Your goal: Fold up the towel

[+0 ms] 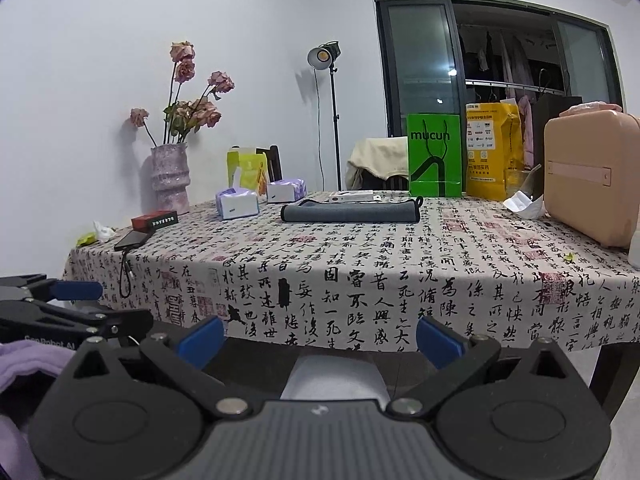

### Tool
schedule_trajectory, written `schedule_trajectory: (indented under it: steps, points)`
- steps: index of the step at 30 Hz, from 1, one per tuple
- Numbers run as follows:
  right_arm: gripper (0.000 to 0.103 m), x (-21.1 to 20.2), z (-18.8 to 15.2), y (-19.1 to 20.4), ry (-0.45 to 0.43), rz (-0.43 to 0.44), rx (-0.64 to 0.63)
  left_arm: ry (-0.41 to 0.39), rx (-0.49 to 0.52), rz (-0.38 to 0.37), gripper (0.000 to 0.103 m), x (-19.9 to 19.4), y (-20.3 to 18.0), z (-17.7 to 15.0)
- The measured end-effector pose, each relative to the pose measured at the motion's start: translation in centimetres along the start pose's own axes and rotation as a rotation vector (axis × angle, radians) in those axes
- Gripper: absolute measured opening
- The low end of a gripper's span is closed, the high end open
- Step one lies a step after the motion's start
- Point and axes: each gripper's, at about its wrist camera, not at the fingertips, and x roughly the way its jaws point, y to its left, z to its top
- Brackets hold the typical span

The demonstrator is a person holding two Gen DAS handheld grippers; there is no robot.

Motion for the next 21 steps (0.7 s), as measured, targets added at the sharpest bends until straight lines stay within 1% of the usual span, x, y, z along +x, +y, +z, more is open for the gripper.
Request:
schedule_trajectory:
  steps: [21]
  points:
    - [0.103, -0.01, -0.08, -0.13, -0.001, 0.005, 0.005, -0.005, 0.007, 0.003, 0.103, -0.11, -0.06, -0.09]
